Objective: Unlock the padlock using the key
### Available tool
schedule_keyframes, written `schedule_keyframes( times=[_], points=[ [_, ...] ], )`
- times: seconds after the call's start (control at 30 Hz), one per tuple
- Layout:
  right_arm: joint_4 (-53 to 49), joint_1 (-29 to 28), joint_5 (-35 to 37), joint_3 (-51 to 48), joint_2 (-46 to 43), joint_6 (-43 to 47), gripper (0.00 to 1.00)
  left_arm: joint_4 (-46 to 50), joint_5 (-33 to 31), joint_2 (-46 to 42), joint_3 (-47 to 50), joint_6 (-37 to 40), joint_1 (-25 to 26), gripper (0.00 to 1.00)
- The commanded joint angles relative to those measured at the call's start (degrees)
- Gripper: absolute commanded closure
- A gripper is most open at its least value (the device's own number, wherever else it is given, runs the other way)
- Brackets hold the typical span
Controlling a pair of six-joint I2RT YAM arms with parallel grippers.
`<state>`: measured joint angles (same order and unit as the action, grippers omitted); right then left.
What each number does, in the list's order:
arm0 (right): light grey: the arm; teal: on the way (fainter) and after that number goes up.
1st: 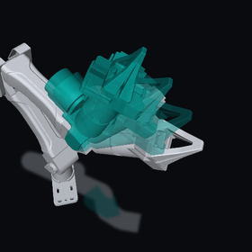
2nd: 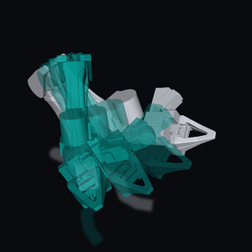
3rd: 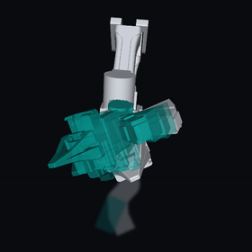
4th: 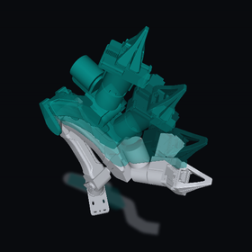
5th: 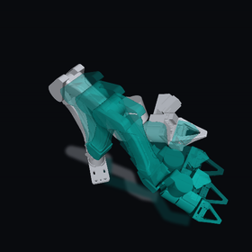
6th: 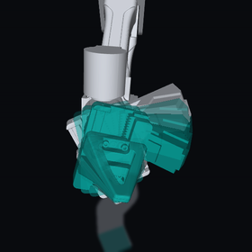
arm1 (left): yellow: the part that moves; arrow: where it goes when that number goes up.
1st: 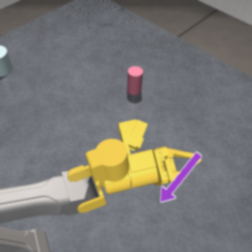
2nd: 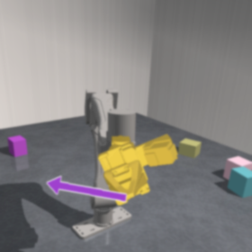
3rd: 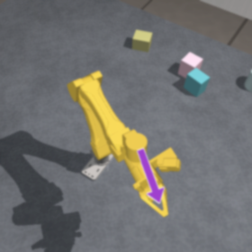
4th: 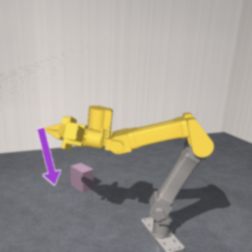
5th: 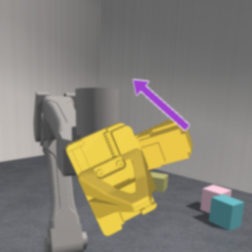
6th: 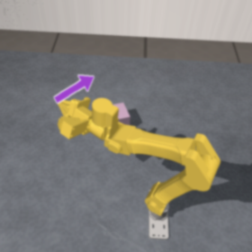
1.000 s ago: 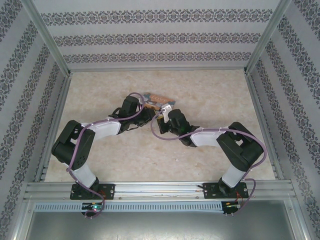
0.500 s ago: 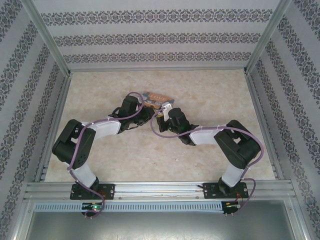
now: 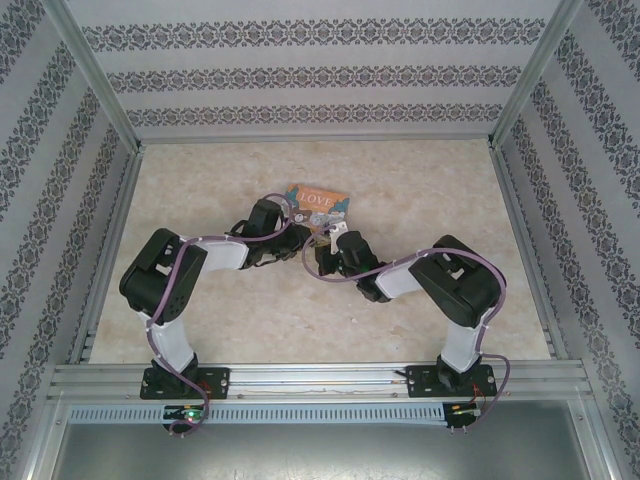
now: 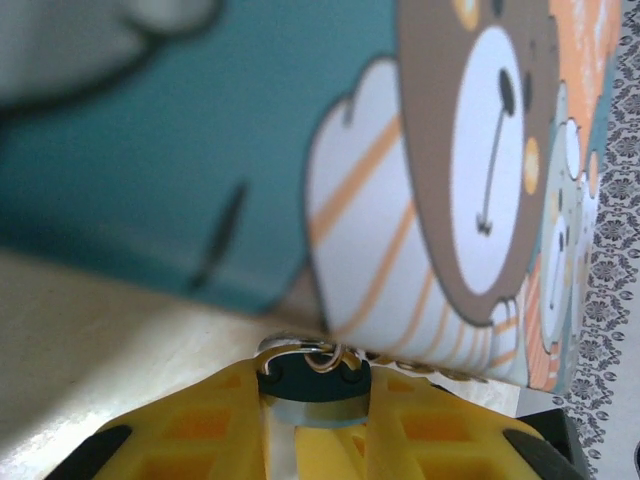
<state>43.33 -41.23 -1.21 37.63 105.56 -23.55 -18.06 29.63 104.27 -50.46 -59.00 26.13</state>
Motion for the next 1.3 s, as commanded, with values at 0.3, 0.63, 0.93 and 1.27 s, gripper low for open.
schedule_keyframes(
  times=[0.3, 0.63, 0.93, 1.27],
  points=[
    [7.47, -1.66, -1.85, -0.89, 3.94, -7.91, 1.0, -2.63, 2.55, -6.8, 3.16, 2.3, -1.56, 0.58],
    [7.98, -1.31, -6.19, 0.25, 3.6, -16.44, 1.0, -5.67, 2.01, -19.43, 12.82, 3.84, -9.32, 0.52],
    [15.5, -1.31, -6.68, -2.18, 4.54, -28.36, 1.0, -6.93, 4.62, -22.81, 17.67, 4.3, -11.69, 0.52],
    [18.17, -1.93, -6.11, -1.94, 5.95, -36.57, 1.0, -15.07, 8.29, -16.9, 19.52, 1.4, -11.53, 0.53]
  ],
)
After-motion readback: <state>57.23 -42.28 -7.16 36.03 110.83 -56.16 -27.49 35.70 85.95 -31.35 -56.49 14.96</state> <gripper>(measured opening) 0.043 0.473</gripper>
